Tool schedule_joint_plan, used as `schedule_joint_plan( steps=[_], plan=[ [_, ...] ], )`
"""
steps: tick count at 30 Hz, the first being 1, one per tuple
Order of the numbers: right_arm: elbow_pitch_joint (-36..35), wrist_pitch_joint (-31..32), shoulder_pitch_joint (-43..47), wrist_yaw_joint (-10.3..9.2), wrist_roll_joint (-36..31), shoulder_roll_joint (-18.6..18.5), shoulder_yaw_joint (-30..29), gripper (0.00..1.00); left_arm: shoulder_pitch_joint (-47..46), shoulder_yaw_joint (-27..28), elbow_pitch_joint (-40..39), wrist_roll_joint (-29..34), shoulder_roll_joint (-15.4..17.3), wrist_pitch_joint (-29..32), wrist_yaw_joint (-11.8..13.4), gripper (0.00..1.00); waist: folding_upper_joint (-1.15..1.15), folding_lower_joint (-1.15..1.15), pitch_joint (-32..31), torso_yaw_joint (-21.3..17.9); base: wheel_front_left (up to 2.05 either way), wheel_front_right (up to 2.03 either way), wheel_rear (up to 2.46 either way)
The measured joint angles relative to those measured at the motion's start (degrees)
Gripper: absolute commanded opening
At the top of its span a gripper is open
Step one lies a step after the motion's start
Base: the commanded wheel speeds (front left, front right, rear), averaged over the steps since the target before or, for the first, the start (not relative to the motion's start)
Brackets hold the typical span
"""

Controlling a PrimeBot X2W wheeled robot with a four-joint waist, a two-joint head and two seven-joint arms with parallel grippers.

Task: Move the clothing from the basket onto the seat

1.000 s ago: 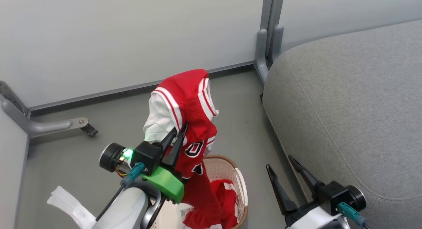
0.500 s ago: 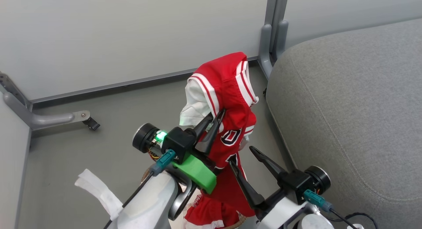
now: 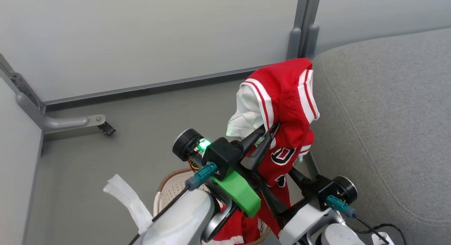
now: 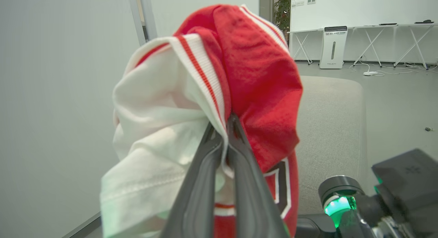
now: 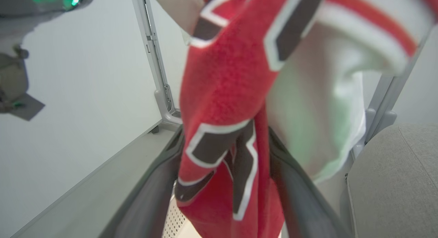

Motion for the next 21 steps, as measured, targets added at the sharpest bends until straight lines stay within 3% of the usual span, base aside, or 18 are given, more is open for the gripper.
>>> schedule_joint_plan(
  steps=[2, 3, 4, 20, 21],
  plan=[
    [0.34, 0.00, 0.01, 0.00, 0.26, -0.01, -0.13, 1.00, 0.15, -0.27, -0.52, -0.25, -0.03, 0.45, 0.00, 0.00, 0.00, 0.00, -0.10, 0.24, 0.00, 0.00, 0.00],
    [0.96, -0.01, 0.01, 0.00, 0.60, 0.00, 0.07, 0.20, 0.29, -0.42, -0.65, -0.38, -0.03, 0.53, 0.00, 0.00, 0.00, 0.00, -0.16, 0.38, 0.00, 0.00, 0.00],
    [1.71, 0.00, 0.05, 0.00, 1.08, -0.01, 0.53, 0.00, 0.47, -0.48, -0.73, -0.51, -0.01, 0.65, 0.01, 0.00, 0.00, 0.00, -0.24, 0.50, 0.00, 0.00, 0.00],
    [2.44, 0.00, 0.43, 0.00, 1.79, 0.00, 2.58, 0.00, 2.33, -0.14, 0.74, -2.59, 0.58, -0.03, 0.86, 0.00, 0.00, 0.00, -0.86, 1.46, 0.00, 0.00, 0.00],
    [2.44, 0.00, 0.44, 0.00, 1.64, 0.00, 2.52, 0.00, 2.34, -0.15, 0.79, -2.64, 0.59, -0.11, 0.94, 0.24, 0.00, 0.00, -0.83, 1.49, 0.00, 0.00, 0.00]
  ],
)
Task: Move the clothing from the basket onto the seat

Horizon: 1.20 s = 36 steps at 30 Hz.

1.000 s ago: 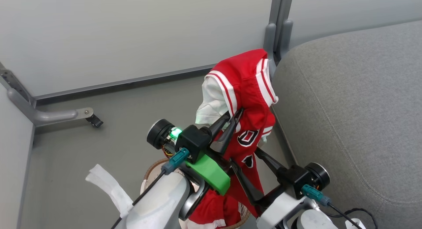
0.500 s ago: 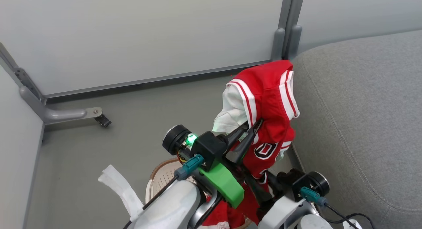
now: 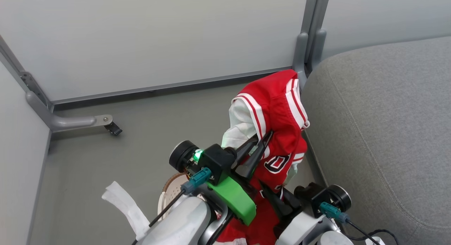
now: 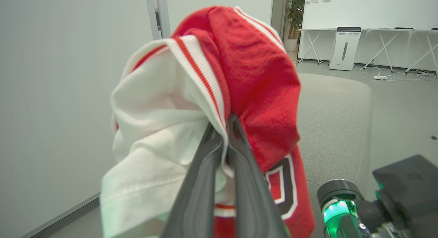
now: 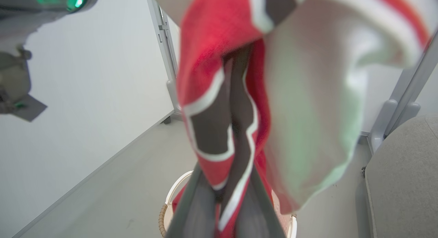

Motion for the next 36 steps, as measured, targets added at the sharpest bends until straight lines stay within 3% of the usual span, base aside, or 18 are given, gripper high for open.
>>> schedule_joint_plan(
  steps=[1, 2, 23, 36],
  plan=[
    [-0.01, 0.00, 0.01, 0.00, -0.16, 0.00, -0.08, 0.00, 0.01, -0.03, 0.05, -0.01, 0.00, -0.12, 0.03, 0.90, 0.00, 0.00, 0.02, 0.02, 0.00, 0.00, 0.00],
    [-0.08, 0.00, 0.02, 0.00, -0.37, 0.01, -0.32, 0.00, 0.02, -0.10, 0.11, 0.00, 0.01, -0.16, 0.05, 1.00, 0.00, 0.00, 0.04, 0.03, 0.00, 0.00, 0.00],
    [-2.14, 0.00, -0.05, 0.00, -4.71, 0.00, -2.30, 0.00, 0.26, 0.59, 2.15, 0.00, 1.65, -1.69, 2.60, 1.00, 0.00, 0.00, 1.36, -1.05, 0.00, 0.00, 0.00],
    [-14.23, 0.00, 0.78, 0.01, -9.71, -0.02, -11.81, 0.00, 3.61, 4.60, 0.96, 0.45, 6.98, -5.38, 5.30, 1.00, 0.00, 0.00, 5.02, -5.25, 0.00, 0.00, 0.00]
  ],
)
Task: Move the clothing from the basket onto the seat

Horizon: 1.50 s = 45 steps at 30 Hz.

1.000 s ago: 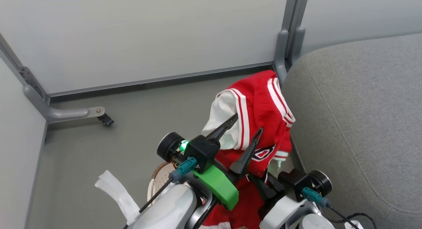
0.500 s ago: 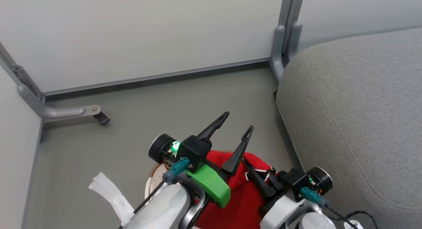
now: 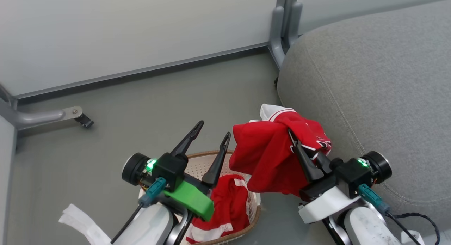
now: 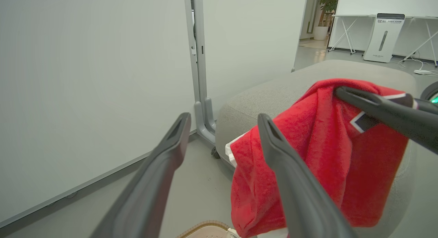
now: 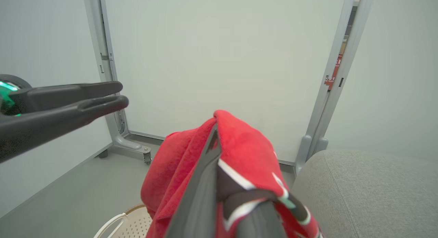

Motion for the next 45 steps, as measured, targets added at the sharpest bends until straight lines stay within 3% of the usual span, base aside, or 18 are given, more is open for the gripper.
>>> schedule_joint_plan(
  steps=[15, 21, 26, 30, 35, 42, 45],
  plan=[
    [-13.22, 0.00, 3.16, 0.01, 1.29, -0.05, -3.61, 0.00, 5.53, 3.20, -7.54, 3.63, 6.88, -0.91, 0.85, 1.00, 0.00, 0.00, 8.00, -11.56, 0.00, 0.00, 0.00],
    [-16.92, 0.00, 2.97, 0.01, 3.58, -0.10, -7.09, 0.00, 5.60, 2.57, -10.56, 5.24, 9.29, 0.99, 0.52, 1.00, 0.00, 0.00, 12.82, -15.71, 0.00, 0.00, 0.00],
    [-20.15, 0.00, -3.08, 0.01, 4.91, -0.11, -13.04, 0.00, 3.18, 1.77, -14.92, 6.62, 11.05, 4.44, -0.21, 1.00, 0.00, 0.00, 18.34, -17.71, 0.00, 0.00, 0.00],
    [-22.32, 0.00, -12.93, 0.01, 3.88, -0.12, -19.07, 0.00, 0.48, 1.03, -18.78, 7.27, 11.94, 7.73, -1.29, 1.00, 0.00, 0.00, 23.51, -18.26, 0.00, 0.00, 0.00],
    [-23.06, 0.00, -25.75, 0.02, -4.98, -0.54, -25.95, 0.00, -2.62, 0.18, -22.14, 8.56, 12.21, 9.99, -2.36, 1.00, 0.00, 0.01, 30.04, -17.73, 0.00, 0.00, 0.00],
    [-17.84, -0.05, -38.43, 0.02, -7.03, -8.94, -36.10, 0.00, -6.09, -0.67, -23.90, 9.62, 11.96, 10.55, -3.49, 1.00, 0.00, 0.01, 38.22, -14.81, 0.00, 0.00, 0.00],
    [-12.95, -0.05, -40.14, 0.02, -8.34, -10.54, -40.41, 0.00, -7.22, -0.99, -23.81, 9.60, 11.45, 9.99, -4.01, 1.00, 0.00, 0.01, 40.60, -12.71, 0.00, 0.00, 0.00]
  ],
)
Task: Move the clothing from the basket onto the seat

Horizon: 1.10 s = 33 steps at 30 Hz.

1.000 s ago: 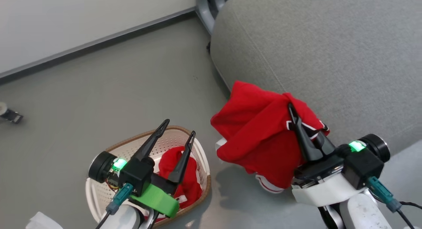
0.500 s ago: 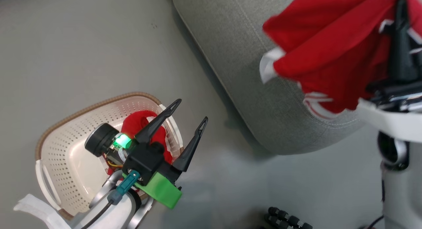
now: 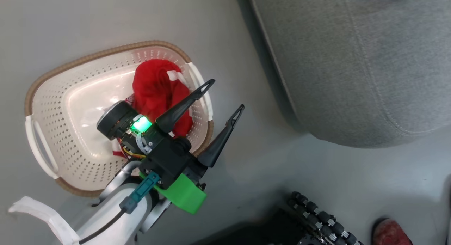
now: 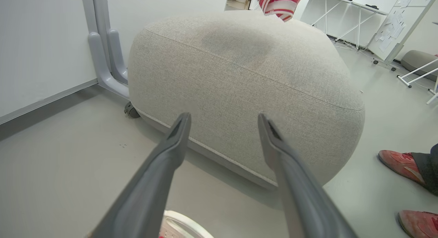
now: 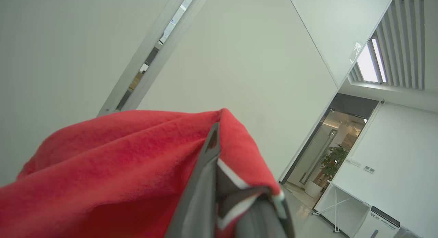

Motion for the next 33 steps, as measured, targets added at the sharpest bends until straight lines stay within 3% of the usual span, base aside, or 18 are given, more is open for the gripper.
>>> schedule_joint_plan(
  steps=[6, 10, 11, 12, 25, 29, 33],
  plan=[
    [10.63, 0.00, -0.73, 0.00, -1.30, -0.15, -7.86, 0.03, -1.46, 0.10, 0.60, -0.25, -0.69, -0.99, -0.25, 1.00, 0.00, 0.00, 3.57, 4.41, 0.00, 0.00, 0.00],
    [15.75, 0.00, 0.88, 0.00, -2.42, 1.98, -9.39, 0.14, -1.61, 0.55, 0.94, -0.59, -0.68, -1.07, -0.10, 1.00, 0.00, -0.01, 5.70, 6.41, 0.00, 0.00, 0.00],
    [16.83, 0.00, 1.36, 0.00, -2.44, 2.88, -9.82, 0.22, -1.69, 0.66, 1.02, -0.77, -0.68, -1.23, 0.04, 1.00, 0.00, -0.01, 6.16, 6.76, 0.00, 0.00, 0.00],
    [17.63, 0.00, 1.89, 0.00, -2.76, 3.68, -10.37, 1.00, -1.82, 0.79, 1.09, -0.93, -0.74, -1.30, 0.07, 1.00, 0.00, 0.00, 6.52, 7.08, 0.00, 0.00, 0.00],
    [17.16, 0.00, 18.16, 0.00, -2.80, 10.11, -10.76, 1.00, -0.43, 3.23, 7.72, -6.13, -4.31, -7.84, 1.65, 1.00, 0.00, -0.01, 1.16, 7.88, 0.00, 0.00, 0.00],
    [14.95, 0.00, 25.30, 0.00, -1.54, 10.34, -7.54, 1.00, 1.90, 4.87, 11.26, -8.65, -6.46, -10.06, 1.81, 1.00, 0.00, -0.01, -2.71, 8.33, 0.00, 0.00, 0.00],
    [14.10, 0.00, 31.16, 0.00, 0.94, 10.55, -0.47, 1.00, 4.81, 7.66, 13.16, -10.16, -8.67, -10.66, 2.49, 1.00, 0.00, -0.01, -7.11, 9.25, 0.00, 0.00, 0.00]
  ],
)
